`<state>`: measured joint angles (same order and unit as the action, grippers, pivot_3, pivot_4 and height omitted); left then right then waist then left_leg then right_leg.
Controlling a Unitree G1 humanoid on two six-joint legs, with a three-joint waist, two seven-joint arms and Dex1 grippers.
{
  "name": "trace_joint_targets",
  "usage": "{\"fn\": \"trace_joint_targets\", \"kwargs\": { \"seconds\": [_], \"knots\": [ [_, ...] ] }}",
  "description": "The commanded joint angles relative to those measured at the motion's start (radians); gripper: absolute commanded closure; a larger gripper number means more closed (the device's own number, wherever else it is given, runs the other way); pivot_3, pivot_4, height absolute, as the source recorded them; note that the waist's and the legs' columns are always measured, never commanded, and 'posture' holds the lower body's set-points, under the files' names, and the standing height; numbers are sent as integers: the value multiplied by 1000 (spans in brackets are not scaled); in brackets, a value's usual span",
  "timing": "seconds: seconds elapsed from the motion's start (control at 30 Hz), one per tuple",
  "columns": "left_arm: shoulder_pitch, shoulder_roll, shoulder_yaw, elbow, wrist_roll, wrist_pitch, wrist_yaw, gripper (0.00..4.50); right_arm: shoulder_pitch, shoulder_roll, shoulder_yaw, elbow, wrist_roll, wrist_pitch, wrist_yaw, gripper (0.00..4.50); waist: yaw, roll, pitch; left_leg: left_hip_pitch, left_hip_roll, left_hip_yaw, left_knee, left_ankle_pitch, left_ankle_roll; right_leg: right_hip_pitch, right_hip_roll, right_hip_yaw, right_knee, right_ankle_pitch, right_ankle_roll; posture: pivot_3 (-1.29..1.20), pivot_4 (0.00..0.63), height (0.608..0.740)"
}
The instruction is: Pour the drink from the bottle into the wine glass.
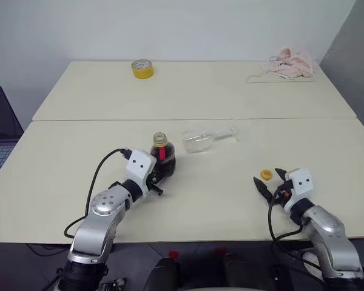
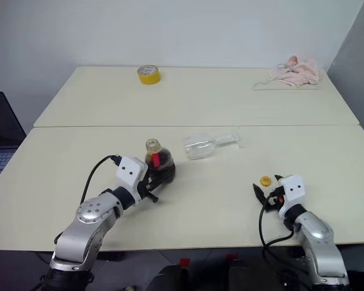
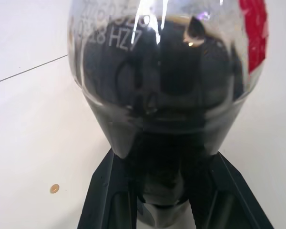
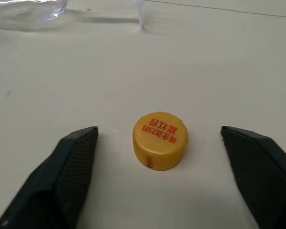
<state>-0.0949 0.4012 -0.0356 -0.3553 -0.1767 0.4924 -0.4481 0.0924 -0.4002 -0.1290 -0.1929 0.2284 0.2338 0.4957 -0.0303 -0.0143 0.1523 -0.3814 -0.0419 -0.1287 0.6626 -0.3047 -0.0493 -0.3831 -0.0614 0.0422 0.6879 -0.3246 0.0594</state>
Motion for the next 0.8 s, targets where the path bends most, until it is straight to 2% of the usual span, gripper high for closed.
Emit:
{"fn": "trace_joint_targets", "kwargs": {
  "seconds": [0.03, 0.2, 0.37, 0.57, 0.8],
  "knots": [
    [-21, -2, 14, -18, 0, -30, 5, 3496, -8, -45, 10, -60, 33, 1, 74, 0, 0, 0, 0, 0, 0, 0, 0, 0, 0, 0, 0, 0, 0, 0, 0, 0, 150, 740],
    [-21, -5, 25, -11, 4, -32, 17, 3496, -76, -113, 55, -214, 127, 41, 202, 0, -2, 0, 0, 0, 0, 0, 0, 0, 0, 0, 0, 0, 0, 0, 0, 0, 150, 740],
    [-28, -12, 49, 0, 7, -39, 44, 3496, -161, -134, 131, -310, 154, 109, 228, 0, 0, 0, 0, 0, 1, -2, 0, 0, 0, 1, 0, -2, -1, 0, 0, 0, 150, 740],
    [-57, -32, 155, 77, -3, -77, 117, 3496, -317, -87, 232, -316, 151, 192, 197, 0, 0, 0, 0, 1, 1, -3, 1, 0, 0, 3, 0, -3, -3, 0, 0, 0, 150, 740],
    [-72, -22, 199, 168, -8, -108, 116, 3496, -428, -34, 301, -291, 136, 236, 171, 0, 0, 0, 0, 0, -1, -3, 1, 0, 0, 3, -1, -3, -5, 0, 0, 0, 150, 740]
  ]
}}
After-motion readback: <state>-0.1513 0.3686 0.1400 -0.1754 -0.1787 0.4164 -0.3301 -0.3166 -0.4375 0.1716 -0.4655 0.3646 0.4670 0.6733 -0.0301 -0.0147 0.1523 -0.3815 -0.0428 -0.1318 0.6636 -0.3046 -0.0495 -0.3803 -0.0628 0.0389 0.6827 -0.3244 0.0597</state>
